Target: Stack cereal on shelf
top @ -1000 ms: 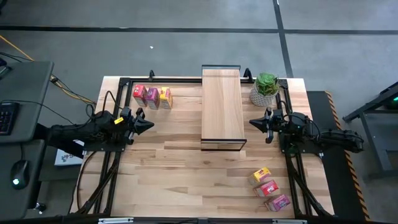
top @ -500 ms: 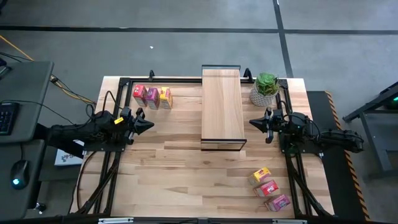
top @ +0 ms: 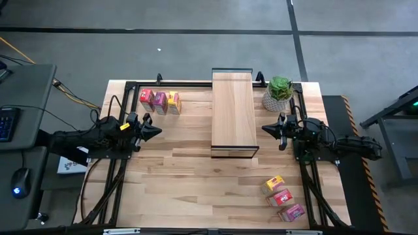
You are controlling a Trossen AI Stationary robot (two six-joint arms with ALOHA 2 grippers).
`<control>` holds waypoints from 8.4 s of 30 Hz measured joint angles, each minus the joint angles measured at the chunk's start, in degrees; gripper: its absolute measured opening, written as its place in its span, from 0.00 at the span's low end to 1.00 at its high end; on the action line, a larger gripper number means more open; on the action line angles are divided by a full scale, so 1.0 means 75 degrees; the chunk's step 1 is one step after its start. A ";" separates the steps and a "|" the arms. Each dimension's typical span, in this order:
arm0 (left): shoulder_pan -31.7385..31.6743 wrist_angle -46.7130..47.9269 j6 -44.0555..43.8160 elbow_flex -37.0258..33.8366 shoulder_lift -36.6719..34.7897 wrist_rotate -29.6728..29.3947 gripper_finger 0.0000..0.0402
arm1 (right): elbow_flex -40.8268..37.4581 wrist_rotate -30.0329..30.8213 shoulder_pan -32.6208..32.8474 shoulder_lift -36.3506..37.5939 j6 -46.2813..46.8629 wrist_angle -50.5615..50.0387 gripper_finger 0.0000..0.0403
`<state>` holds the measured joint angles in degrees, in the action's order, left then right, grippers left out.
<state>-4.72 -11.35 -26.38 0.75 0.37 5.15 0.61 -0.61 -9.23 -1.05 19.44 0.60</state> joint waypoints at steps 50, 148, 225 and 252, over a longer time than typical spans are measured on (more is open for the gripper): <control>0.0001 -0.0132 0.0001 0.0002 0.0001 -0.0390 0.01 | 0.0000 -0.0001 0.0001 -0.0002 0.0000 0.0000 0.00; -0.4667 0.6566 0.0066 0.6324 1.0698 -0.3347 0.38 | -0.0001 -0.0001 0.0000 -0.0002 0.0000 0.0000 0.00; -0.3258 0.7609 0.3573 1.5539 1.5494 -0.1757 0.37 | 0.0002 -0.0001 0.0002 -0.0002 0.0000 -0.0003 0.00; -0.3269 0.6703 0.3618 1.5501 1.5500 -0.1431 0.56 | -0.0001 -0.0001 0.0000 -0.0001 0.0000 -0.0003 0.00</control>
<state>-29.23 38.92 0.76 117.01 116.62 -5.58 0.60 -0.62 -9.23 -1.05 19.44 0.58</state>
